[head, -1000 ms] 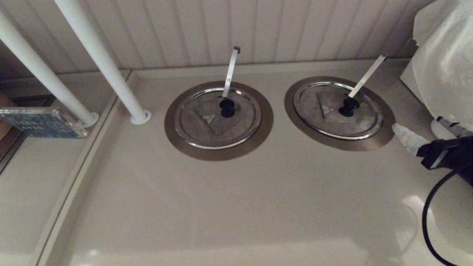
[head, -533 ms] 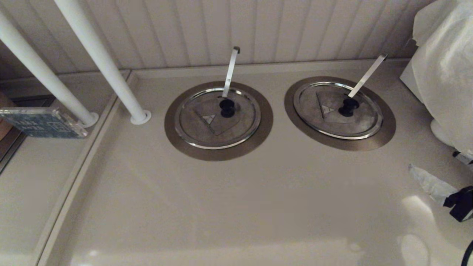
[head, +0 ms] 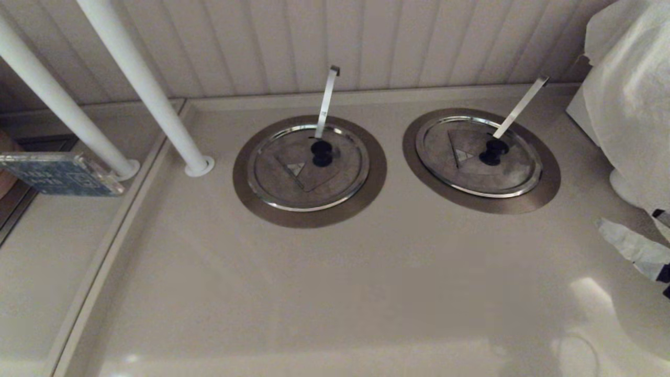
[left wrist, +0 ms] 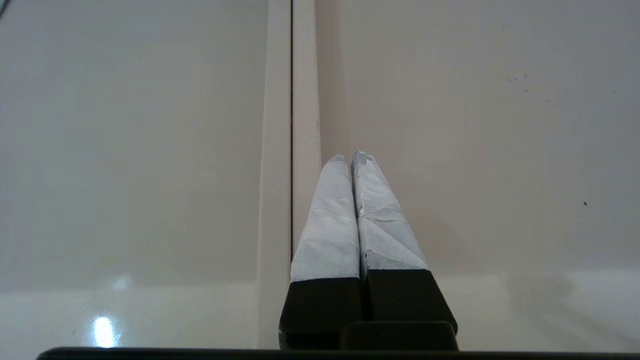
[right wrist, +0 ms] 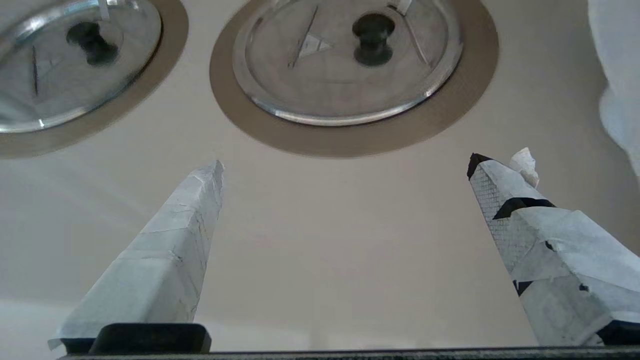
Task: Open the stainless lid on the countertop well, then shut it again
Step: Open the lid
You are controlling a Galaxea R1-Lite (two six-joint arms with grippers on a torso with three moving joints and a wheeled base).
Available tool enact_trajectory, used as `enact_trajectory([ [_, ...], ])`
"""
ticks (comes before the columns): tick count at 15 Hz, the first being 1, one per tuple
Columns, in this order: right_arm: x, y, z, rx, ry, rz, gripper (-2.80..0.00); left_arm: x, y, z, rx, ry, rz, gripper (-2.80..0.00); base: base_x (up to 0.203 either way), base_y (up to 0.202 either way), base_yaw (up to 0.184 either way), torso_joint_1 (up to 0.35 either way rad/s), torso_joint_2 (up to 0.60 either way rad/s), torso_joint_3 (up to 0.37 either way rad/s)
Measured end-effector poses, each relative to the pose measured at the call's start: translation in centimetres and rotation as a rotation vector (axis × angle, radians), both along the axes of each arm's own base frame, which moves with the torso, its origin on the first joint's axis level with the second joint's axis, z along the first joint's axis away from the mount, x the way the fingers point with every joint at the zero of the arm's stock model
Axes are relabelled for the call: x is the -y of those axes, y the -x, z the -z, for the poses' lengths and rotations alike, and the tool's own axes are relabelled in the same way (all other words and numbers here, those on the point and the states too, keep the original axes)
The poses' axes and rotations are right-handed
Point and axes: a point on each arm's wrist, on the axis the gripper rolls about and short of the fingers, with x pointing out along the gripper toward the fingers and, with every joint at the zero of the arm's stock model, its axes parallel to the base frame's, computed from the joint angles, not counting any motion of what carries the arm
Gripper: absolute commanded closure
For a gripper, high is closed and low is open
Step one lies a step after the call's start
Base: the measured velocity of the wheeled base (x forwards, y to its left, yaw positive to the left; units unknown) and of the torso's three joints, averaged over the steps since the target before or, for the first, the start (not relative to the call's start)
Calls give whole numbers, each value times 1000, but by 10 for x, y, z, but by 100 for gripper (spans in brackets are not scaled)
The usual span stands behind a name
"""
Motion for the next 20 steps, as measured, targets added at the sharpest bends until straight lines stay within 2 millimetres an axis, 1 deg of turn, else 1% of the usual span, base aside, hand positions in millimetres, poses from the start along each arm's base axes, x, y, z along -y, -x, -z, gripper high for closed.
enact_trajectory([
  [2,-1,2,-7,-41,14,-4,-280,0,0,0,0,0,0,0,0,0,0,0,0,0],
  [4,-5,0,-14,-92,-6,-58,-280,0,0,0,0,0,0,0,0,0,0,0,0,0],
  [6,-13,-6,-19,-106,-35,-121,-280,0,0,0,0,1,0,0,0,0,0,0,0,0],
  [8,-17,-18,-20,-114,-100,-136,-280,0,0,0,0,0,0,0,0,0,0,0,0,0],
  [11,-18,-50,-19,-66,-135,-54,-280,0,0,0,0,0,0,0,0,0,0,0,0,0],
  [14,-19,-87,-5,-43,-115,66,-280,0,0,0,0,0,0,0,0,0,0,0,0,0],
  [18,-34,-130,15,4,-52,121,-280,0,0,0,0,0,0,0,0,0,0,0,0,0],
  [20,-40,-155,17,92,-46,153,-280,0,0,0,0,0,0,0,0,0,0,0,0,0],
])
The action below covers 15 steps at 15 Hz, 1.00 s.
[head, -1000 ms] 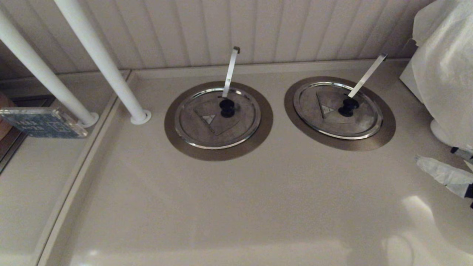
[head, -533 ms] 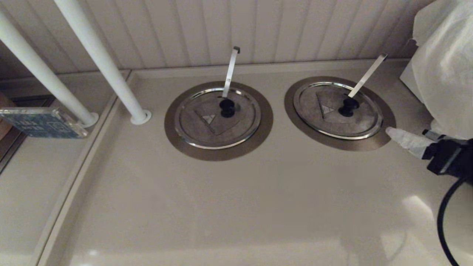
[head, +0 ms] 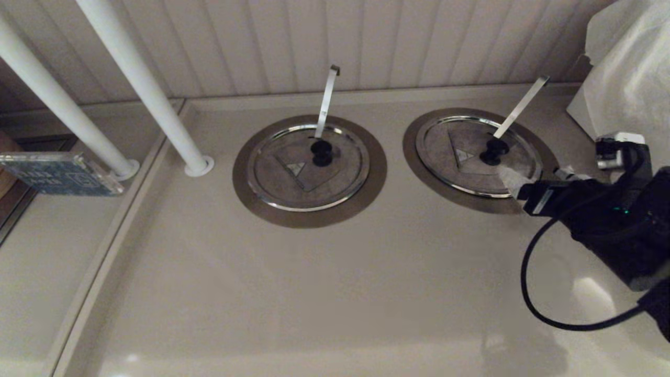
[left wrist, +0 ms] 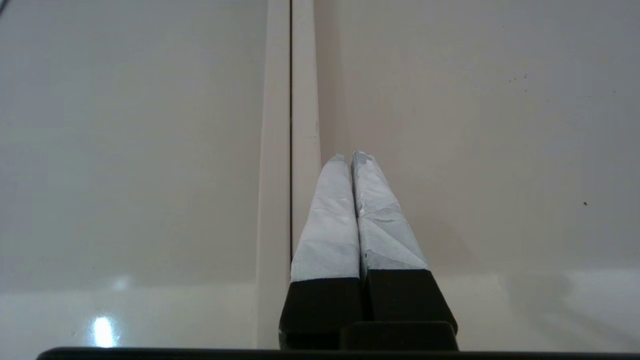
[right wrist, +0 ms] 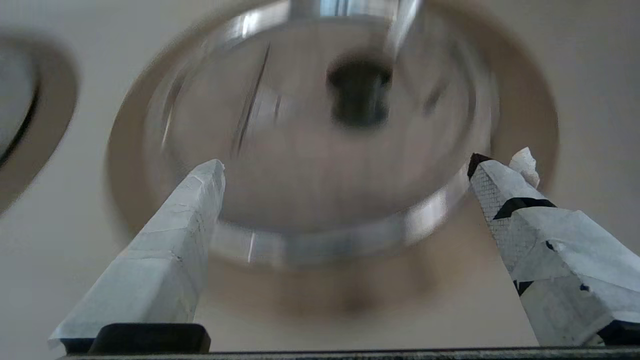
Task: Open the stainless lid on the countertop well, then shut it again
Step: Open the lid
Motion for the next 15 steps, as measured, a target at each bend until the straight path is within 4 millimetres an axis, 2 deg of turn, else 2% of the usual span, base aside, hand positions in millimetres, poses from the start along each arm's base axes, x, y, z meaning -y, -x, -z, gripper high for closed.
enact_trajectory([
  [2,-5,-20,-6,72,2,12,-280,0,0,0,0,0,0,0,0,0,0,0,0,0],
  [5,-10,-44,-13,90,-1,31,-280,0,0,0,0,0,0,0,0,0,0,0,0,0],
  [11,-35,-63,-8,56,45,18,-280,0,0,0,0,0,0,0,0,0,0,0,0,0],
  [15,-31,-78,-6,67,45,44,-280,0,0,0,0,0,0,0,0,0,0,0,0,0],
])
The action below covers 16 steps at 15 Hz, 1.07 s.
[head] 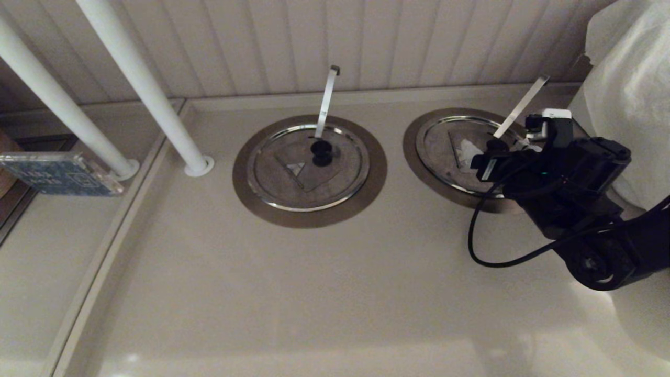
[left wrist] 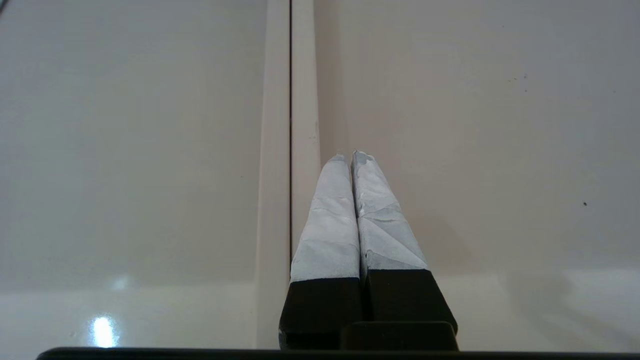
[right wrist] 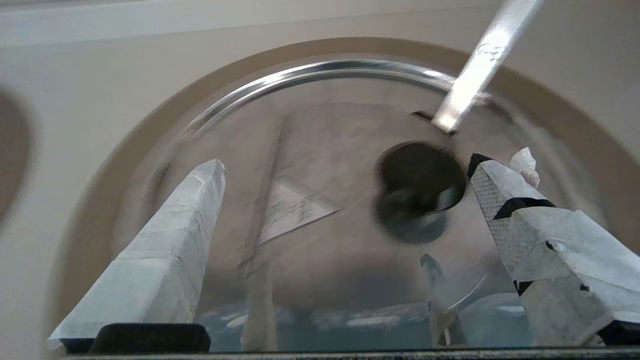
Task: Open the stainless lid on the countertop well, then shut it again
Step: Open the lid
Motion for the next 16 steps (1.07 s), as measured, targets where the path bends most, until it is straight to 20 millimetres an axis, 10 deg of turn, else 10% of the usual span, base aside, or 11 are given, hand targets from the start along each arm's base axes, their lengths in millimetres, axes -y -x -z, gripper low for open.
enact_trajectory([
  [16,4,-21,-2,42,-9,28,-280,0,0,0,0,0,0,0,0,0,0,0,0,0],
])
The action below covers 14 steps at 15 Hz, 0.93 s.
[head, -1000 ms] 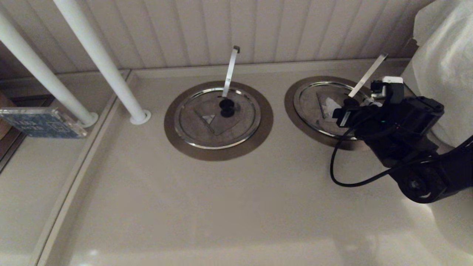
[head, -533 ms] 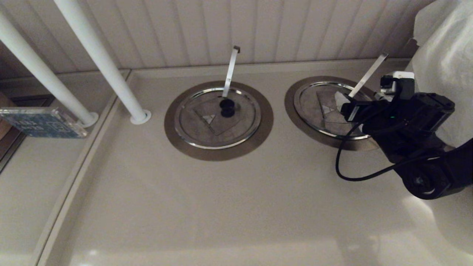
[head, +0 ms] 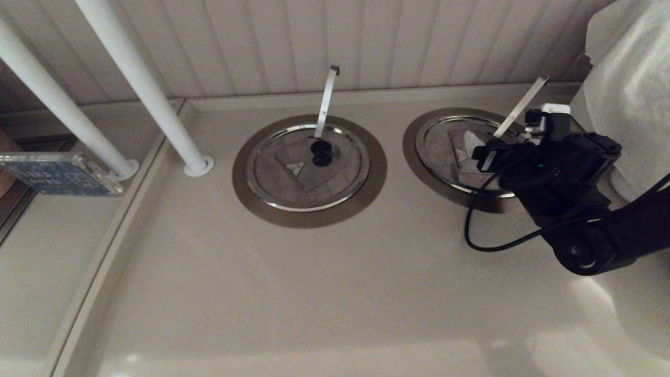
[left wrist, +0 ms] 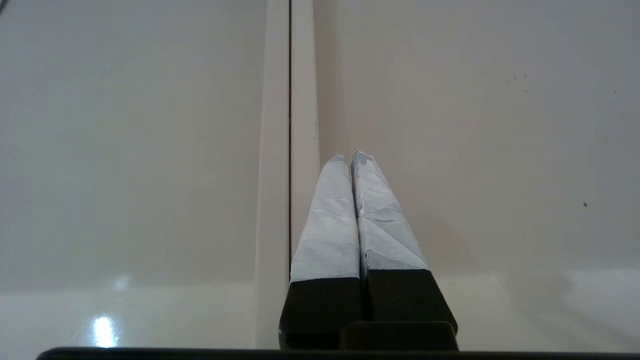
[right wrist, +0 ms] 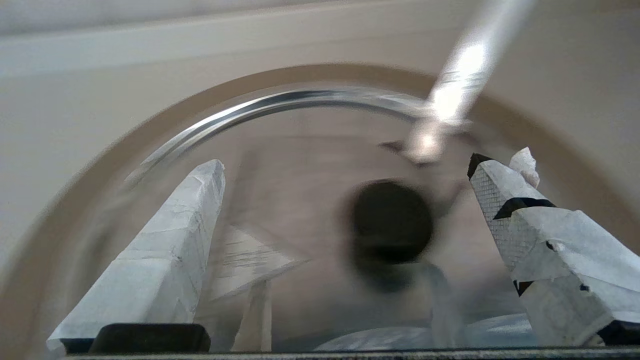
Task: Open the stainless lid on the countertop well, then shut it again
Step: Open the lid
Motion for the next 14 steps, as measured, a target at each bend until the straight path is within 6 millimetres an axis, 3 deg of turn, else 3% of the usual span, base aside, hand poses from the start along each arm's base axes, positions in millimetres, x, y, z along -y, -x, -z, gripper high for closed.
enact_trajectory([
  [3,-10,-2,1,-14,14,-3,-280,0,0,0,0,0,0,0,0,0,0,0,0,0],
  [8,-12,-9,-2,6,23,30,-280,0,0,0,0,0,0,0,0,0,0,0,0,0],
  [14,-12,-24,8,-4,16,46,-280,0,0,0,0,0,0,0,0,0,0,0,0,0],
])
